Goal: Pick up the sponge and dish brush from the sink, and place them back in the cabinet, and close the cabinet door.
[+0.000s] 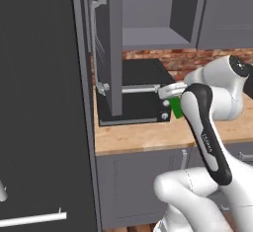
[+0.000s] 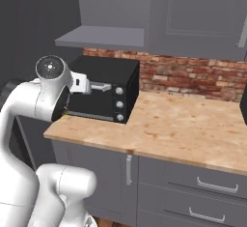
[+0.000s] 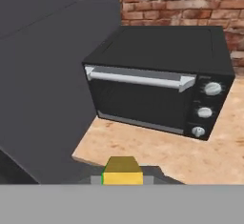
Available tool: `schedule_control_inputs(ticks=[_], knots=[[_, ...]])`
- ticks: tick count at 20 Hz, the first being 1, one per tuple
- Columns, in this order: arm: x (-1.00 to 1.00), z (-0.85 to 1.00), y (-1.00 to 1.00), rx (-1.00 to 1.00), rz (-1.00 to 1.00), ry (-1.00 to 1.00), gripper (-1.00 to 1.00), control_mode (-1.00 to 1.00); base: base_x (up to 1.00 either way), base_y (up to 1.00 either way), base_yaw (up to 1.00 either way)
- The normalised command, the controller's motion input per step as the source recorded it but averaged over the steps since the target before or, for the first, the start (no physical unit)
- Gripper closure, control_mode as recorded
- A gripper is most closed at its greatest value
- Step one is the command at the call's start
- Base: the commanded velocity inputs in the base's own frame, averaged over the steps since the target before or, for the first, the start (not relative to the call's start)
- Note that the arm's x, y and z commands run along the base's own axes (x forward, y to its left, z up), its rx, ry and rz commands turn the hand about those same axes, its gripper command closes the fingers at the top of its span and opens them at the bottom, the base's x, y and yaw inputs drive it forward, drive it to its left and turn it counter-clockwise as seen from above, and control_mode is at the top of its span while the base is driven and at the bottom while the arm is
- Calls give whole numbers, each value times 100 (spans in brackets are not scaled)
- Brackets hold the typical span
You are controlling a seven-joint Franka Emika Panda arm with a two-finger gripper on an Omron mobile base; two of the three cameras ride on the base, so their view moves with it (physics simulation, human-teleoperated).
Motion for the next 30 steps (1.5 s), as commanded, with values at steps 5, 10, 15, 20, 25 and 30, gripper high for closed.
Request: schedule_control_inputs(ticks=[5,10,15,20,25,30], knots=[[16,34,-1,0,1,-19,100,-100,0,0,0],[21,40,-1,0,0,-5,100,-100,0,0,0],[28,43,-1,0,0,0,100,-100,0,0,0],[25,47,-5,0,0,0,100,-100,0,0,0],[22,38,-2,0,0,0,100,-100,0,0,0],[27,24,0,0,0,-7,100,-100,0,0,0]])
